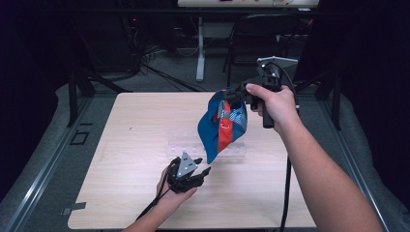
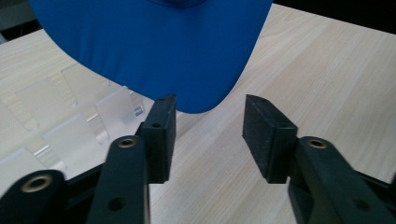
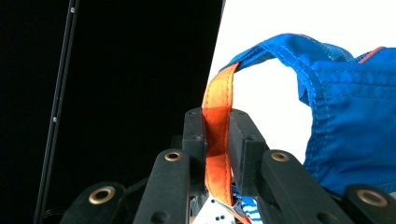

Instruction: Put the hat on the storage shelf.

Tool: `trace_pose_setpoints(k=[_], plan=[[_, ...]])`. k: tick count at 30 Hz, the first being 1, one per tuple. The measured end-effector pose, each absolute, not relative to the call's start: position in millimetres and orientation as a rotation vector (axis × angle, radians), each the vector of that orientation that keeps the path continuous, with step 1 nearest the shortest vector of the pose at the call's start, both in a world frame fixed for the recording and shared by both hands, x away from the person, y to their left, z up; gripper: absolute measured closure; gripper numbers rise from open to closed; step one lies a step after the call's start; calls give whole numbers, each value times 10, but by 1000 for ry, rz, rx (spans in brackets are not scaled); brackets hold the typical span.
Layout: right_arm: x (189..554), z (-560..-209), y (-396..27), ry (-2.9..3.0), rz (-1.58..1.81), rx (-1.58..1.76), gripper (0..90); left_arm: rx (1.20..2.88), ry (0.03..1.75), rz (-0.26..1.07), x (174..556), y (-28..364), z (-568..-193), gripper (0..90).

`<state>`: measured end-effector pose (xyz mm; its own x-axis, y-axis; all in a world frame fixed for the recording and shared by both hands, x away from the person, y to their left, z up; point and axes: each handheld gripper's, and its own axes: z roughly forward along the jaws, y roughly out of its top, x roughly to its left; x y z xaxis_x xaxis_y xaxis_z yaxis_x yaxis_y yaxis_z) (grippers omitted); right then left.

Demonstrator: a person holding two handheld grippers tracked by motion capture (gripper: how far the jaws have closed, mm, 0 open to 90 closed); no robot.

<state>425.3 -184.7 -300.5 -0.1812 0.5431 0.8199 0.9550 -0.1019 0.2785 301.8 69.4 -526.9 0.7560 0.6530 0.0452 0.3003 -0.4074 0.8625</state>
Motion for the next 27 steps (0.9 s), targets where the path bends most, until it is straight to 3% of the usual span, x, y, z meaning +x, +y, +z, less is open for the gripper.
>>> trace_pose_setpoints(k=[6, 8, 15, 27], plan=[[4255, -3006, -1836, -1734, -1216, -1631, 783, 2016, 709, 505, 3037, 670, -5282, 671], [4249, -3005, -1834, -1733, -1220, -1635, 783, 2023, 708, 516, 3046, 675, -5289, 744], [4242, -3008, -1824, -1737, -1226, -1624, 782, 2032, 697, 582, 3058, 720, -5271, 862], [4263, -3046, -1760, -1741, -1216, -1614, 782, 2019, 715, 574, 3171, 836, -5280, 880]])
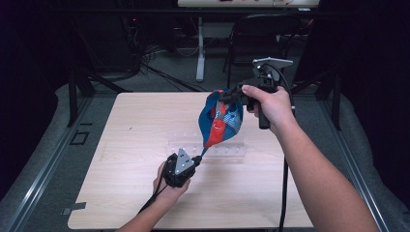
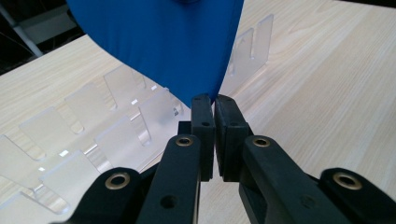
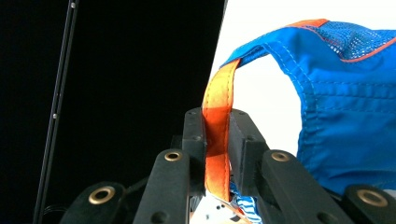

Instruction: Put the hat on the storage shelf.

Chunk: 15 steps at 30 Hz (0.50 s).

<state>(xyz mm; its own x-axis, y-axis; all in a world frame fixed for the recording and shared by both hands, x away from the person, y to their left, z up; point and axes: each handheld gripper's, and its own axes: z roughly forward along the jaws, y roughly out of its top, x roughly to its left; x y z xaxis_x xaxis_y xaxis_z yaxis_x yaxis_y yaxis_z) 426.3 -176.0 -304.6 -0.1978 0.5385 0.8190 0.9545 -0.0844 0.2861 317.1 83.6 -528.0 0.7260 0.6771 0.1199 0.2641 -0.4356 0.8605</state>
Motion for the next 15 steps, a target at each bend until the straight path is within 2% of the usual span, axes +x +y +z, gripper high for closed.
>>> trace_pose_setpoints(k=[15], plan=[[4315, -3190, -1773, -1725, -1186, -1642, 781, 1989, 799, 505, 3339, 890, -5356, 879]])
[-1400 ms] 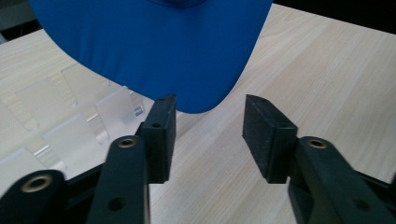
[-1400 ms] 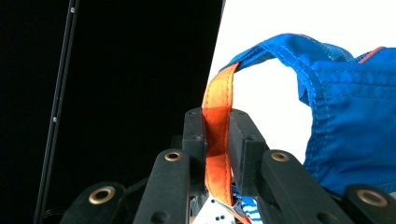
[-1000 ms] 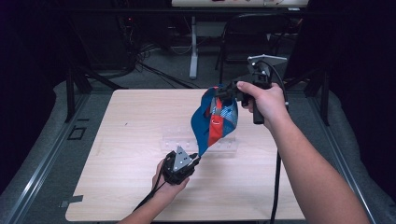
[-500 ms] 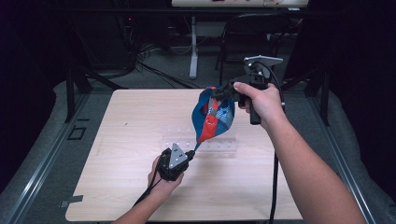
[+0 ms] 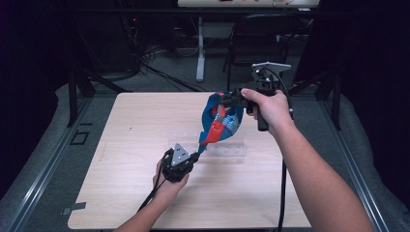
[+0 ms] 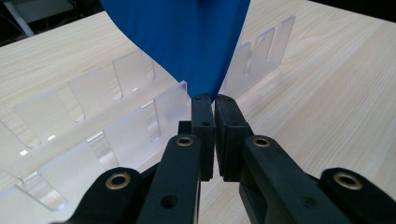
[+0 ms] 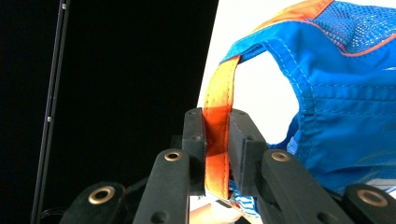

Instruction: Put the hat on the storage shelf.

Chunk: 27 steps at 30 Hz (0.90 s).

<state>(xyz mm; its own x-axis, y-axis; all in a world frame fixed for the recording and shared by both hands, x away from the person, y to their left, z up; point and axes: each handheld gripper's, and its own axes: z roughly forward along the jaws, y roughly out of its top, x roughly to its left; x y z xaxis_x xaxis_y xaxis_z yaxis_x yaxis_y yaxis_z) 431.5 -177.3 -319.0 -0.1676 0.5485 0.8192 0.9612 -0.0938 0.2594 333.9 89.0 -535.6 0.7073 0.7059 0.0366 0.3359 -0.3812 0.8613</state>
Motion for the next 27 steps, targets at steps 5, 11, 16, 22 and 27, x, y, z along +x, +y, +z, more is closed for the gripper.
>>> trace_pose_setpoints(k=[5, 11, 16, 22, 27], plan=[[4337, -3275, -1767, -1719, -1172, -1647, 781, 1997, 808, 494, 3358, 876, -5410, 880], [4359, -3359, -1766, -1726, -1155, -1645, 781, 2009, 818, 488, 3369, 881, -5458, 879], [4366, -3396, -1767, -1728, -1144, -1639, 781, 2012, 826, 485, 3373, 881, -5488, 880], [4375, -3459, -1748, -1708, -1140, -1652, 781, 2022, 836, 480, 3378, 890, -5539, 880], [4384, -3508, -1748, -1714, -1130, -1651, 781, 2026, 835, 473, 3377, 893, -5577, 881]])
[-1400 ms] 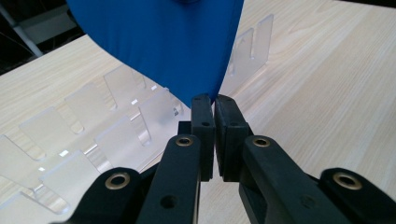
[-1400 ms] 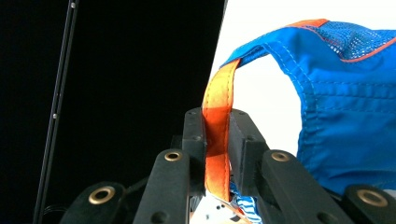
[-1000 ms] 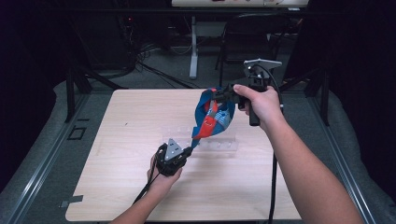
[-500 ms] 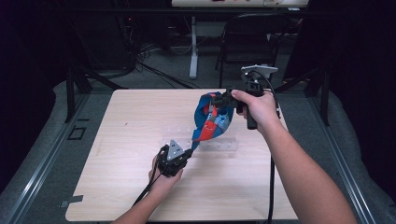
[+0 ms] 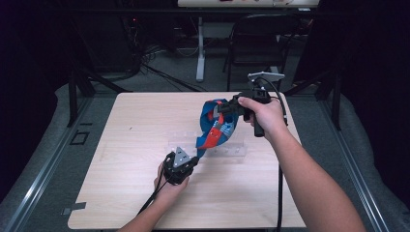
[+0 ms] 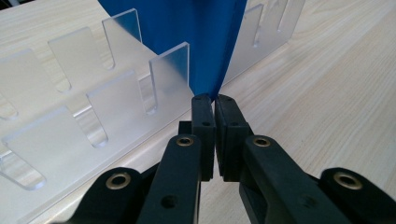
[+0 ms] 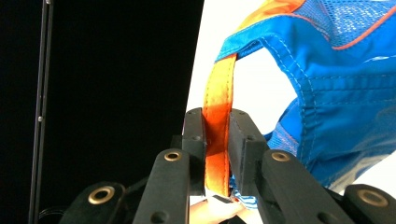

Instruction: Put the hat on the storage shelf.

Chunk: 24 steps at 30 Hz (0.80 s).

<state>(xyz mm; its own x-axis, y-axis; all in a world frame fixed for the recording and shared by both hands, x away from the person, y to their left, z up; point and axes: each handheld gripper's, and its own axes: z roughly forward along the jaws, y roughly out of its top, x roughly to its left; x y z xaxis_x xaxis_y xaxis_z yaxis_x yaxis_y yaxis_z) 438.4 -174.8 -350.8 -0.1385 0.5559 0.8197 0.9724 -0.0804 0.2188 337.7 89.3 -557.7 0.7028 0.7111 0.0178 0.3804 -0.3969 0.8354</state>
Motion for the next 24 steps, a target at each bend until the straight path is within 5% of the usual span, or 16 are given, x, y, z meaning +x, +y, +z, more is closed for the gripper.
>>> trace_pose_setpoints(k=[24], plan=[[4391, -3629, -1800, -1713, -1116, -1690, 779, 2008, 832, 447, 3311, 977, -5524, 791]])
